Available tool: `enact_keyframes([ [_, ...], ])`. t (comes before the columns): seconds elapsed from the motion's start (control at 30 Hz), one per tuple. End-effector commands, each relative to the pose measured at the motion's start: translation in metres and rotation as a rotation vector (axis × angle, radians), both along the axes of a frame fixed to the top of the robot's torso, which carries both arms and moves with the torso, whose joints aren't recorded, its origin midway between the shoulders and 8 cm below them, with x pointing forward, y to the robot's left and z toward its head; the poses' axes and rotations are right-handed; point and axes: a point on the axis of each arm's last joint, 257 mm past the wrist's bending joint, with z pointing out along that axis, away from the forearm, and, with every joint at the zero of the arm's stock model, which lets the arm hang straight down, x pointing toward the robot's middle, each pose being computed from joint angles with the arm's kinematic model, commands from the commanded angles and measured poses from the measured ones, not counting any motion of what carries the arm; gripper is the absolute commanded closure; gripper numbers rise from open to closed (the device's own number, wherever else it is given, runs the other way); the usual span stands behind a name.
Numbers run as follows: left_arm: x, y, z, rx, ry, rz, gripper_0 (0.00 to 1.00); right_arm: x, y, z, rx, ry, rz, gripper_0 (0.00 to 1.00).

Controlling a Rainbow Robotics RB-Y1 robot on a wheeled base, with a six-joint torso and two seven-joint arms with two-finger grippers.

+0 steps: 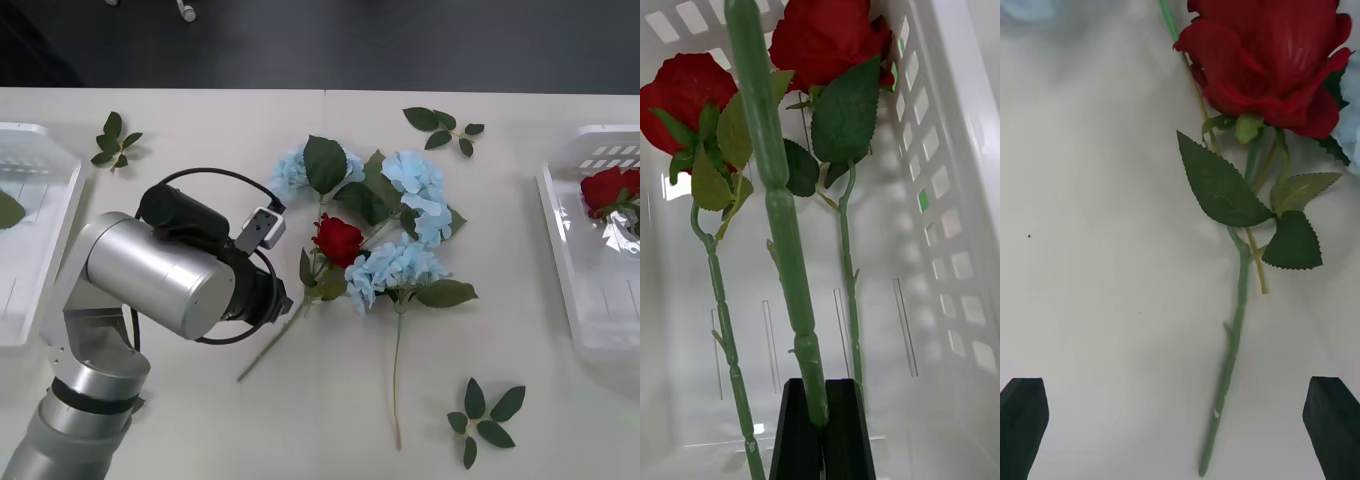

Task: Put the red flowers into the right box and the blue flowers into the left box

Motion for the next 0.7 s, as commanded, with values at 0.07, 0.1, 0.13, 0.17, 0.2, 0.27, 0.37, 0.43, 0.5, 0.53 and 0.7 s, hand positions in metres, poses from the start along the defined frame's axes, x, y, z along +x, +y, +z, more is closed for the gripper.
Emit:
enact_keyframes([
  [0.07, 0.015, -0.02, 0.003, -0.041, 0.007, 0.082, 0.0, -0.004, -0.002, -0.002, -0.044, 0.007, 0.029, 1.0],
  [0.1, 0.016, -0.021, 0.001, -0.034, 0.012, 0.081, 0.0, -0.004, 0.0, -0.004, -0.041, 0.008, 0.032, 1.0],
  [0.13, 0.017, -0.022, -0.002, -0.025, 0.016, 0.082, 0.0, -0.004, 0.001, -0.004, -0.044, 0.01, 0.035, 1.0],
  [0.17, 0.018, -0.022, -0.006, -0.017, 0.023, 0.084, 0.0, -0.004, 0.001, -0.005, -0.044, 0.011, 0.036, 1.0],
  [0.2, 0.019, -0.024, -0.006, -0.015, 0.023, 0.081, 0.0, -0.004, 0.002, -0.005, -0.042, 0.011, 0.038, 1.0],
  [0.27, 0.024, -0.027, -0.012, -0.008, 0.03, 0.078, 0.0, -0.005, 0.004, -0.009, -0.043, 0.017, 0.04, 0.77],
  [0.37, 0.031, -0.031, -0.019, -0.001, 0.032, 0.077, 0.0, -0.003, 0.006, -0.01, -0.051, 0.011, 0.045, 0.51],
  [0.43, 0.036, -0.034, -0.023, 0.007, 0.031, 0.076, 0.0, -0.003, 0.007, -0.012, -0.054, 0.011, 0.049, 0.45],
  [0.5, 0.039, -0.037, -0.027, 0.011, 0.033, 0.077, 0.0, -0.003, 0.01, -0.014, -0.055, 0.012, 0.055, 0.45],
  [0.53, 0.04, -0.04, -0.029, 0.012, 0.034, 0.079, 0.0, -0.002, 0.012, -0.013, -0.058, 0.009, 0.06, 0.45],
  [0.7, 0.043, -0.049, -0.039, 0.017, 0.045, 0.084, 0.0, 0.002, 0.023, -0.012, -0.059, 0.001, 0.084, 0.45],
])
